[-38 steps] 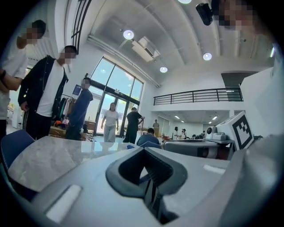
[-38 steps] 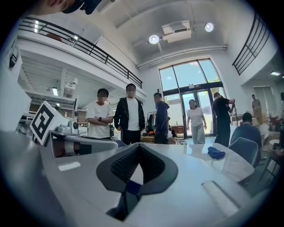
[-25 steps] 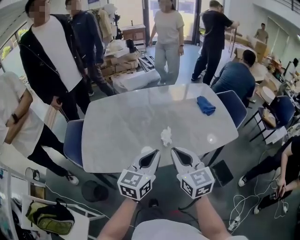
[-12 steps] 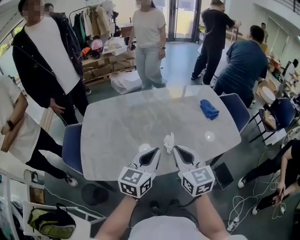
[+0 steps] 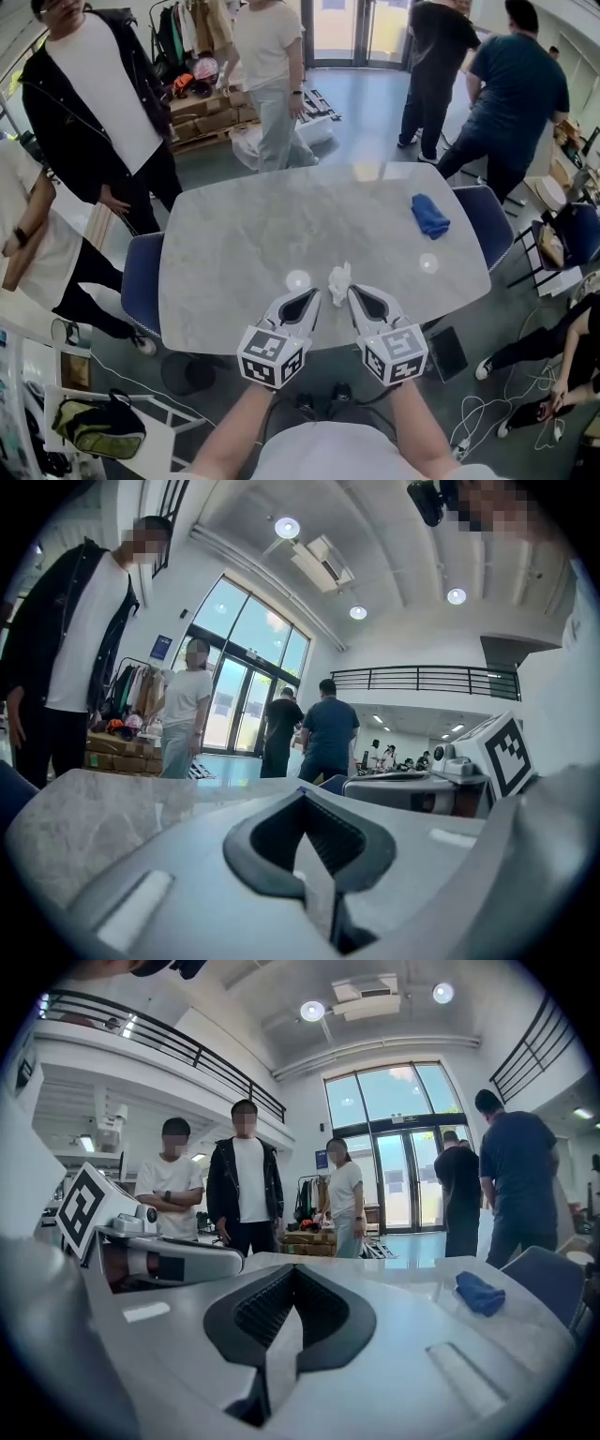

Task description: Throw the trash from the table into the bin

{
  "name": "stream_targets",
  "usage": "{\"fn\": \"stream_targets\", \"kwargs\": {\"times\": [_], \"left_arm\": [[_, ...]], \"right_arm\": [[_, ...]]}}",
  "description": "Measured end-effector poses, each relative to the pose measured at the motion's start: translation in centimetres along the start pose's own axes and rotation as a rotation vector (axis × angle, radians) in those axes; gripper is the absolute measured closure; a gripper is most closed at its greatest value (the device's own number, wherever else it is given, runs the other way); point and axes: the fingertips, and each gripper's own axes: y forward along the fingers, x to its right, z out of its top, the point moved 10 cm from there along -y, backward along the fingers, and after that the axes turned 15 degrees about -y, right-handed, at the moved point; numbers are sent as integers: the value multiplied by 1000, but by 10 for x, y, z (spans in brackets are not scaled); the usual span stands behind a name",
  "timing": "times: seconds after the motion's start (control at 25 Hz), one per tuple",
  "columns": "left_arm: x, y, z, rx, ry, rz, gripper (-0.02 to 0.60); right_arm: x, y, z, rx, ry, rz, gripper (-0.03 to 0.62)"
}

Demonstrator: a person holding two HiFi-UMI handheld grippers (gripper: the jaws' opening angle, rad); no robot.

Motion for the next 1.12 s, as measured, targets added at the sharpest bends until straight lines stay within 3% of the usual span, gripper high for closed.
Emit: {"fn": "stream_targets", "kwargs": {"times": [0.36,0.72,1.12], "left_arm": [[-11,23,-10,-15,-11,40,580],[-43,47,-29,-59,-31,90,580],[-71,72,-50,-128,-67,144,580]], "right_arm": [[22,24,-20,-37,6,32,560],[33,81,-75,-200,-42,106,319],[37,154,-141,-429,-82,233,171]]}}
